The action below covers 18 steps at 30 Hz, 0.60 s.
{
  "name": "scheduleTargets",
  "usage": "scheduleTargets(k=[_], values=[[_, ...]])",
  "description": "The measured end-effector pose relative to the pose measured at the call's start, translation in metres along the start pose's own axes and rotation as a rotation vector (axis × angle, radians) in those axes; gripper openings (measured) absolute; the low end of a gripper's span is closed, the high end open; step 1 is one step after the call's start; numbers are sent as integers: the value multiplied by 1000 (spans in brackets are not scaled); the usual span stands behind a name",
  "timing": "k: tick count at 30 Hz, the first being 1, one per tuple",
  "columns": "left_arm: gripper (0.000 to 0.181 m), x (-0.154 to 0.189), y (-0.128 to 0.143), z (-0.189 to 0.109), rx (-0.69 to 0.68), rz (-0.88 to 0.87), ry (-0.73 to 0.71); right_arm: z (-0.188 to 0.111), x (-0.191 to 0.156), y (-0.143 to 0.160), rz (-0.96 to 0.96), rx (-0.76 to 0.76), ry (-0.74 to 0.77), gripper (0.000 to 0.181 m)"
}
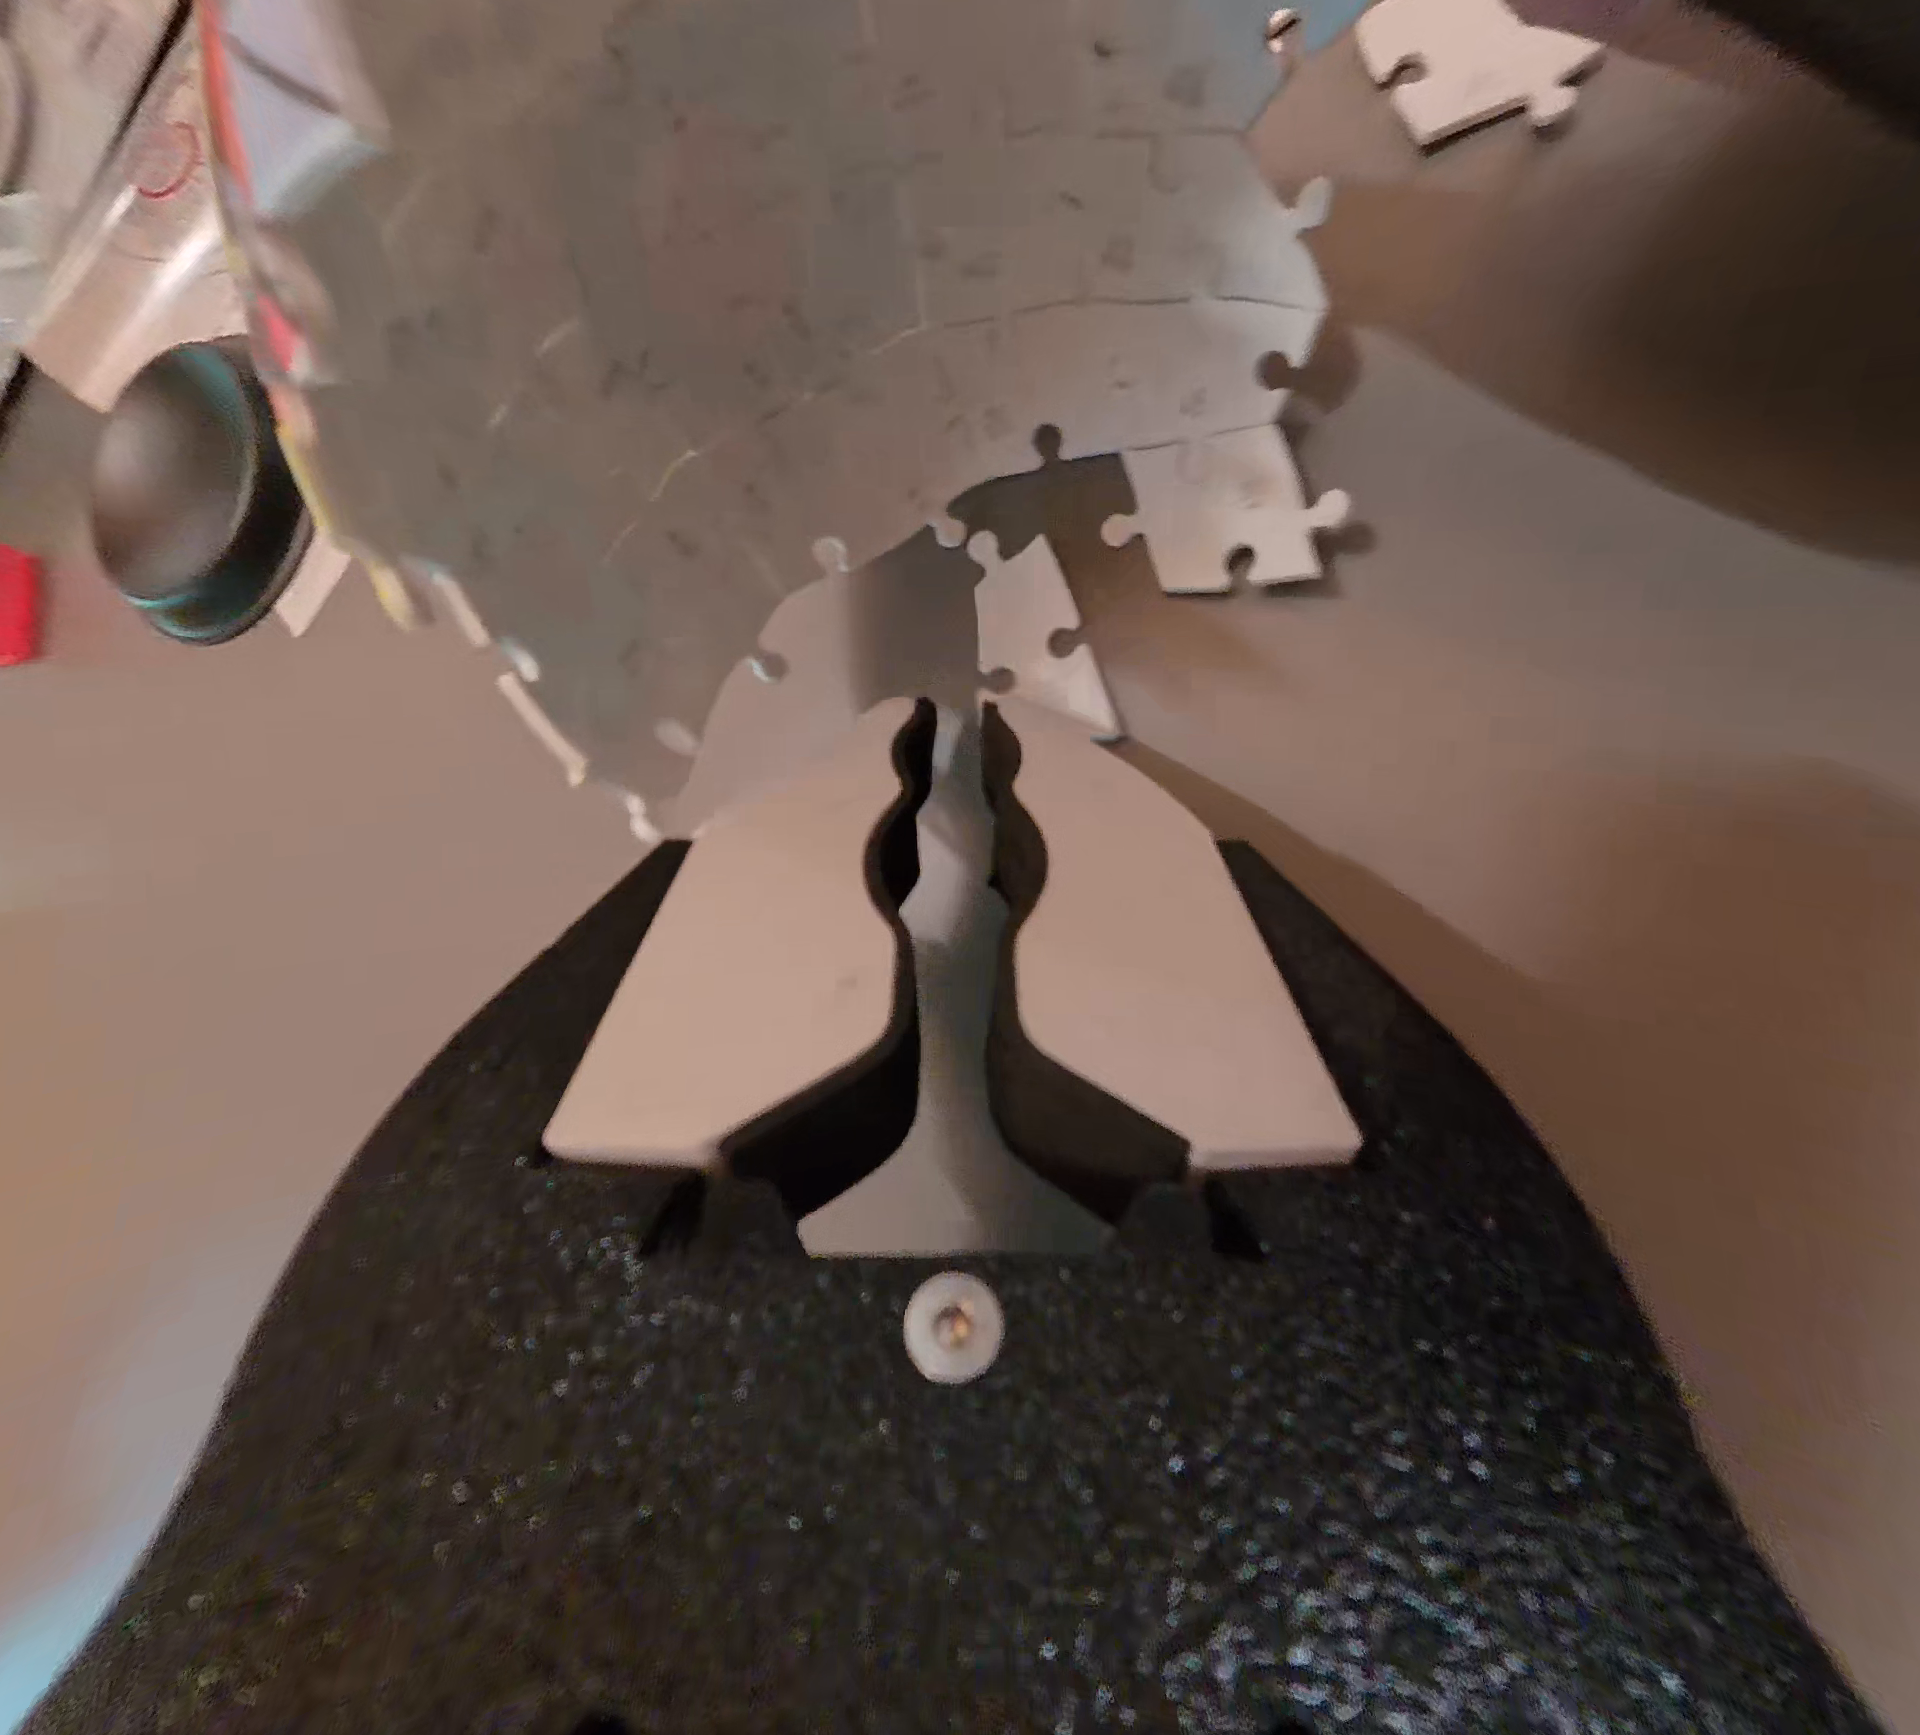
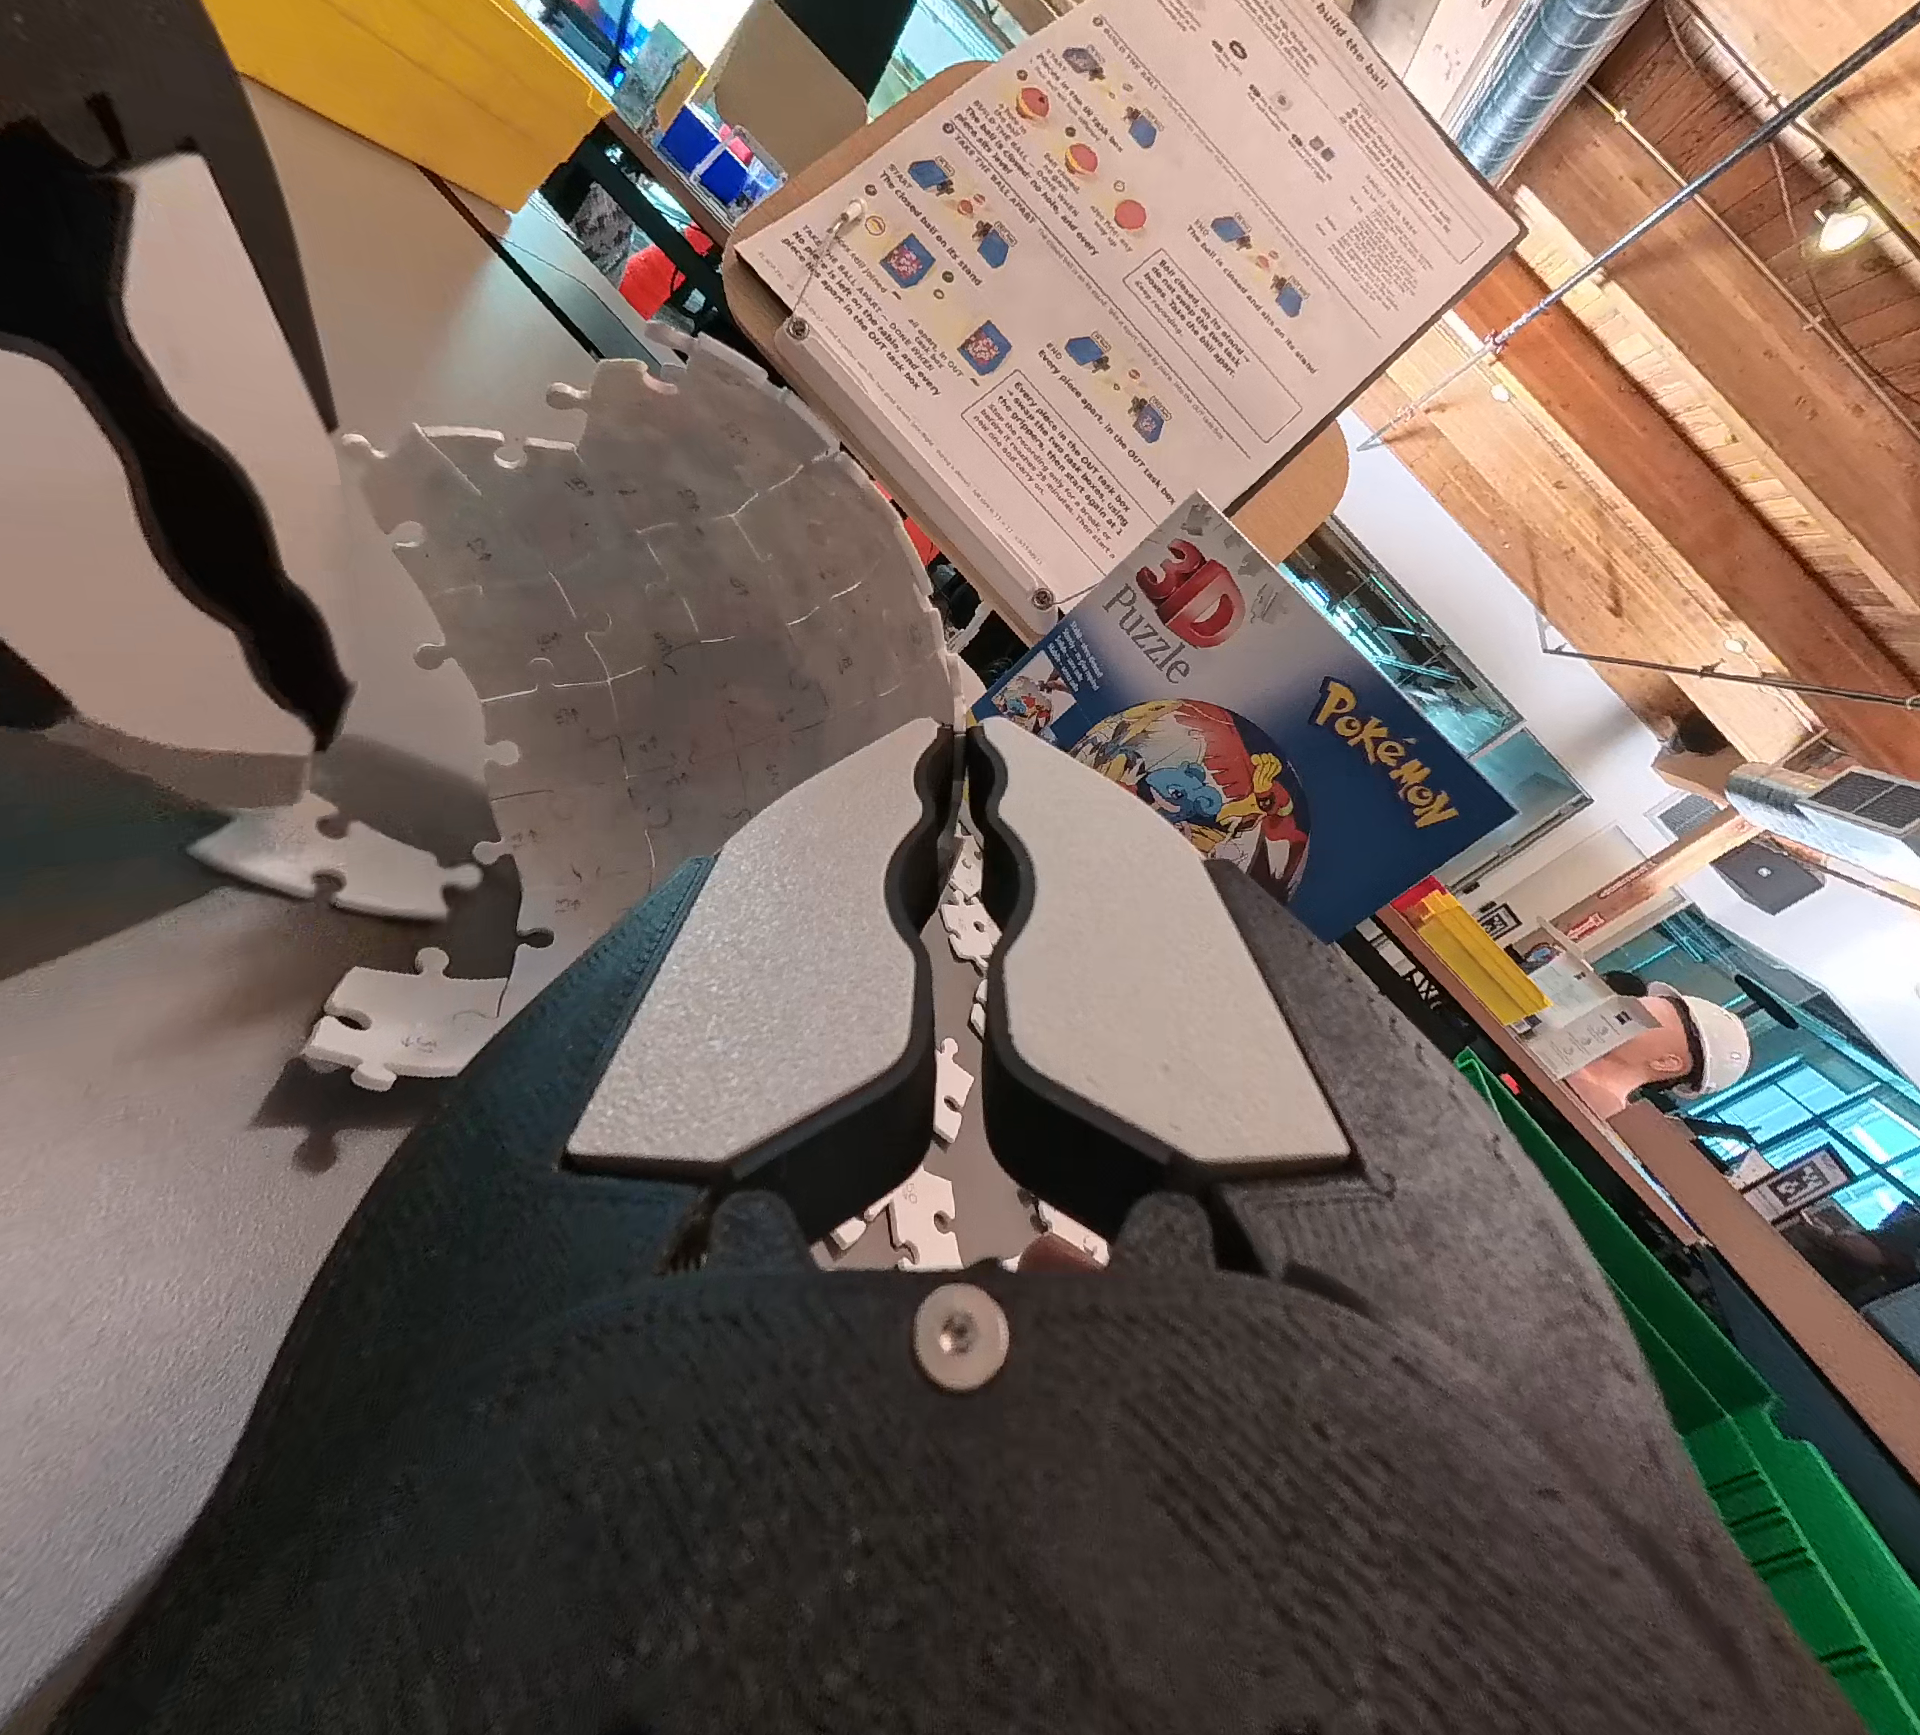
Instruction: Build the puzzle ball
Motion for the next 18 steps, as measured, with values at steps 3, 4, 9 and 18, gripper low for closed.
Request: scheduleTargets(k=[3, 4, 9, 18], values=[[8, 0, 0, 8, -8, 64, -26, 0, 0, 0, 1, 0, 0, 2], [5, 1, 0, 10, -15, 78, -30, 0, 0, 0, 1, 0, 0, 2], [0, 2, -1, 12, -21, 83, -27, 0, 0, 0, 0, -1, 0, 2], [0, 7, -3, 13, 7, 70, -38, 1, 0, 0, 1, -1, -1, 2]])
Point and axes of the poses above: each gripper's, where its closed fingertips meet, z out along the fingers, y out of its underside, x = y × z across the jaws, the point moved 8 cm from there along -z, back along the fingers, and after that the axes turned 1 degree about y, right-handed, at the moved point
